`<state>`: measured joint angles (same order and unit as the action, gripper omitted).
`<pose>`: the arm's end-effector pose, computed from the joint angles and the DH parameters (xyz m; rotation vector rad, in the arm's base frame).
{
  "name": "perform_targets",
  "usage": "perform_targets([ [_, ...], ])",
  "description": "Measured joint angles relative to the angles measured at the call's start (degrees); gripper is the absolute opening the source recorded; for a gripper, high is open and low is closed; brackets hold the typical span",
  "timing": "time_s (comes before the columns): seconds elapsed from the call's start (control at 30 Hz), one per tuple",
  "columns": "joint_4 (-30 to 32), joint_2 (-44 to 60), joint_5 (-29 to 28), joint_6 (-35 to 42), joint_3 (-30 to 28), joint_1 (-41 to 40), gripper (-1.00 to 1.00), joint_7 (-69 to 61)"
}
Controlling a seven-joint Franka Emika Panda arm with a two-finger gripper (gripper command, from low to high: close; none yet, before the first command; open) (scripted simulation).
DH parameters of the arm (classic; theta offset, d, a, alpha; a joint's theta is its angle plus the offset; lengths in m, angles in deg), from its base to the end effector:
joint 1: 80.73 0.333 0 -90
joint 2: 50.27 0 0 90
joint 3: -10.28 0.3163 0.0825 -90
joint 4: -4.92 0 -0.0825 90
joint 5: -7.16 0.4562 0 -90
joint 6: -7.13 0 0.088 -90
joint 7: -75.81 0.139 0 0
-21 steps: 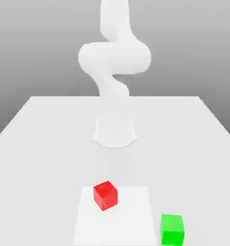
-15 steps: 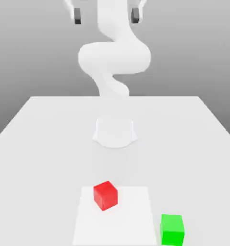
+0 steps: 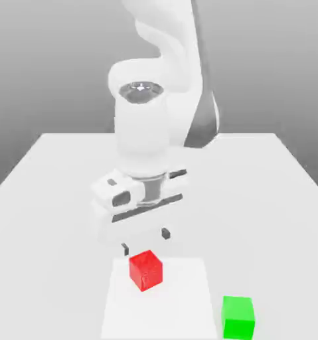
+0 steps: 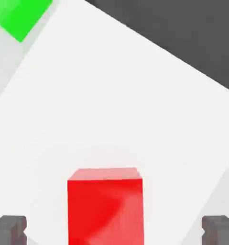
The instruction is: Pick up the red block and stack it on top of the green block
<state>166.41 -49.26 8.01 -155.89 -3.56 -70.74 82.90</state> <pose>0.3923 -0.0280 0.0995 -3.1246 0.3215 -0.0151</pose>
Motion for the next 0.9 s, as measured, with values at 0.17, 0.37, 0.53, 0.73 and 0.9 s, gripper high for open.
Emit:
perform_targets([
  [0.17, -0.89, 6.19, 5.26, -5.09, 2.37, -1.00, 0.00, -4.04],
  [0.37, -1.49, 12.17, 10.01, -10.05, 7.92, -5.35, -1.00, -7.36],
  [0.53, -1.53, 12.55, 10.17, -10.27, 8.33, -5.70, -1.00, -7.44],
  [0.73, -0.90, 6.33, 4.39, -5.22, 4.35, -3.20, -1.00, -3.42],
  [0.9, 0.11, 0.29, -0.29, -0.16, 3.18, -3.29, -1.00, 0.05],
])
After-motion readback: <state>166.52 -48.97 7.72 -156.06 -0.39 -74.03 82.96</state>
